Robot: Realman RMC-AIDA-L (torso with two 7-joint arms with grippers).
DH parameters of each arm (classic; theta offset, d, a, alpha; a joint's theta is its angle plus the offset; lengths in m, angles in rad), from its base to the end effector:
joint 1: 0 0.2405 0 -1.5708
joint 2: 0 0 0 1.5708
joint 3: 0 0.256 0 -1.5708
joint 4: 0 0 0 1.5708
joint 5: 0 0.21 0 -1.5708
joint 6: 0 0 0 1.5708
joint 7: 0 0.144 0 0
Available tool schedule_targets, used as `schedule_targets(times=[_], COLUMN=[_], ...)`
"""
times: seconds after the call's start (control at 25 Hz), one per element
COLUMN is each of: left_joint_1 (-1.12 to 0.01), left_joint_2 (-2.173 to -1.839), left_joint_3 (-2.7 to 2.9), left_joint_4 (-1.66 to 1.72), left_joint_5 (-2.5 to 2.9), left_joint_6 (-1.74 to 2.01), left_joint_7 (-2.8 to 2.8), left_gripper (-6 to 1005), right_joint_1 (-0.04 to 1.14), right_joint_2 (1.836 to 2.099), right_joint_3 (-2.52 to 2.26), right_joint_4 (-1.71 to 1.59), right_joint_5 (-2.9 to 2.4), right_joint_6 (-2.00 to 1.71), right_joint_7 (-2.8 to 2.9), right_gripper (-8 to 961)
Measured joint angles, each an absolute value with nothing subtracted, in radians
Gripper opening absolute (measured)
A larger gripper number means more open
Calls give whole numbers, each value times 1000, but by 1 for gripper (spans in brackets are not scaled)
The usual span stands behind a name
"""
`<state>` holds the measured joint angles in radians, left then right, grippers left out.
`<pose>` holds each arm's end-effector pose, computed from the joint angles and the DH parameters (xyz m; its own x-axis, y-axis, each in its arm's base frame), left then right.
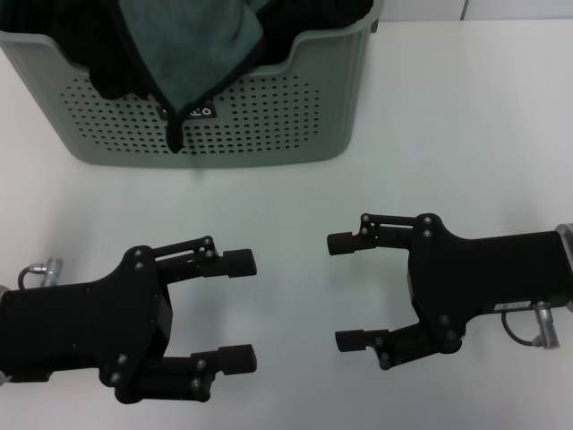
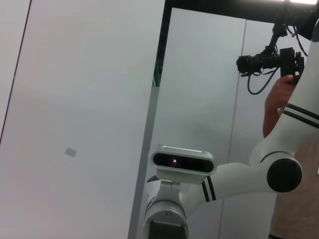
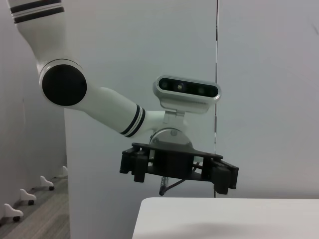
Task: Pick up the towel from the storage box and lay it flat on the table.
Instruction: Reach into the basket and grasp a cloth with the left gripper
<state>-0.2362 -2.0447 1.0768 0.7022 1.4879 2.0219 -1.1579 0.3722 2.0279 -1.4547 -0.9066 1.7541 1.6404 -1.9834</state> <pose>-0.2484 0.2163 0.0179 0.6130 0.1403 0.7775 0.1233 -0.9890 0.0812 0.1817 0.2736 -0.0256 0.7824 0.0768 -0.6180 0.0957 -0.9954 -0.0025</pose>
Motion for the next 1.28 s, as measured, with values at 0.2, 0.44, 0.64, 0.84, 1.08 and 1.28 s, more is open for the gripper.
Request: schedule_targets(times=[0.2, 0.44, 0.64, 0.84, 1.08, 1.28], left_joint_1=[-236, -236, -251, -301, -321, -329], left_joint_2=[-2045, -2043, -2080, -2091, -2093, -2093], left_joint_3=[1077, 1070, 831, 584, 570, 570], left_joint_4=[690, 681, 603, 464, 419, 393], left_joint_5=[1488, 1487, 1432, 1393, 1402, 1453], left_joint_6=[2022, 2022, 2005, 1901, 1753, 1661], left_joint_7=[-1146, -1135, -1102, -1083, -1047, -1036], left_gripper=[786, 787, 787, 787, 786, 785], right_joint_1=[373, 376, 376, 367, 373, 375], right_joint_2=[2028, 2028, 2028, 2028, 2028, 2028], right_joint_3=[-1464, -1466, -1464, -1477, -1479, -1479], right_joint_4=[-910, -914, -908, -906, -890, -886], right_joint_5=[1754, 1753, 1753, 1753, 1756, 1765], right_joint_6=[1640, 1640, 1633, 1614, 1613, 1601], right_joint_7=[-1983, -1983, -1983, -1995, -1997, -1997], right_gripper=[872, 873, 873, 872, 872, 872])
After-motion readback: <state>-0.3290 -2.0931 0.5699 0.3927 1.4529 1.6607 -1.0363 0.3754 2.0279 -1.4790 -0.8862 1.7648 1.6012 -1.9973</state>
